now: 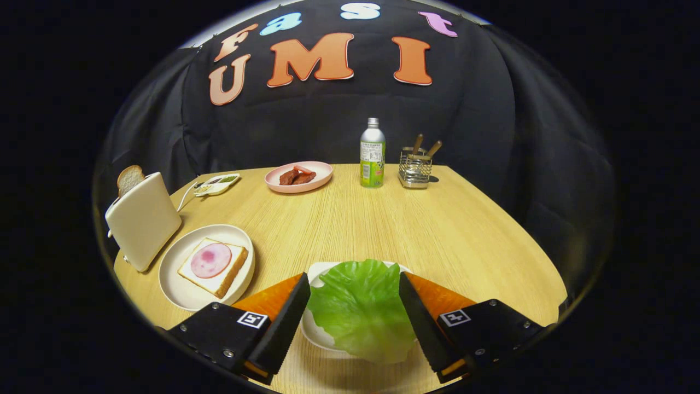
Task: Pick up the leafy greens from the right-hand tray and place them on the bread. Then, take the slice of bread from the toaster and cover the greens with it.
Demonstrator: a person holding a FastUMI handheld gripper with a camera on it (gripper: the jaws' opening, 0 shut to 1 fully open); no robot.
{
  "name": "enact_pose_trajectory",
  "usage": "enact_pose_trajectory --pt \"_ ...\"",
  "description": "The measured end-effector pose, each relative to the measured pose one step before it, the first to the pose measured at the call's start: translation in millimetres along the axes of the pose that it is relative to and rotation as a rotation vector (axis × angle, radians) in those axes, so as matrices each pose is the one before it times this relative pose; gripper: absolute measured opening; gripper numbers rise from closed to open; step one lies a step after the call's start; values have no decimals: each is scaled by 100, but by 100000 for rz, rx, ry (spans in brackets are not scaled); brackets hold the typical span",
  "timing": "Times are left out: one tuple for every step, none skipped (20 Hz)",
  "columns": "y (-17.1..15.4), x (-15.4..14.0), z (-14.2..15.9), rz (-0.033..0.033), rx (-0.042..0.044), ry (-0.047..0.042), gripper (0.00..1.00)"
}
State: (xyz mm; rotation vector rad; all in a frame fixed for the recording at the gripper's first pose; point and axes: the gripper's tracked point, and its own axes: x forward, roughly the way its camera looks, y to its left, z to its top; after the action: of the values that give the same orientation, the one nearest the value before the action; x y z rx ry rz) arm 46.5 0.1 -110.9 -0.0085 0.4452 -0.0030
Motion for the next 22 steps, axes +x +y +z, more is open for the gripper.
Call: enact_pose_trajectory --pt "-119 280 -284 -745 -77 1326 98" --pt "-78 222 -370 -567 -192 1302 98" --pt "-46 278 -183 -719 -475 1062 98" --pt "-179 63 -285 -531 -463 710 98" --pt "-128 131 -310 -554 -414 839 98" --pt "-20 279 -264 -714 -252 1144 98" --pt "-52 163 -212 -267 -121 957 98" --pt "44 90 -380 -176 -60 1109 98" --pt "-2 182 -403 -99 -47 1091 98" --pt "-19 172 -146 -212 643 509 98" --pt "84 115 -149 173 798 668 98" --pt "-22 195 -199 -86 659 546 98" --pt "-67 157 -132 -80 134 541 98" --pt "86 157 -317 47 -108 857 98" --pt "36 -128 163 280 735 -495 98" --pt "-67 176 17 66 801 490 99" --pt "-183 -130 -72 -631 -221 -183 98" --pt "-78 82 -23 -121 -98 128 98" --pt "44 38 43 97 -174 -257 94" --pt "-18 44 -17 165 -284 -115 92" --pt "-139 103 164 -197 378 -682 87" --pt "-278 -64 16 -268 509 -531 83"
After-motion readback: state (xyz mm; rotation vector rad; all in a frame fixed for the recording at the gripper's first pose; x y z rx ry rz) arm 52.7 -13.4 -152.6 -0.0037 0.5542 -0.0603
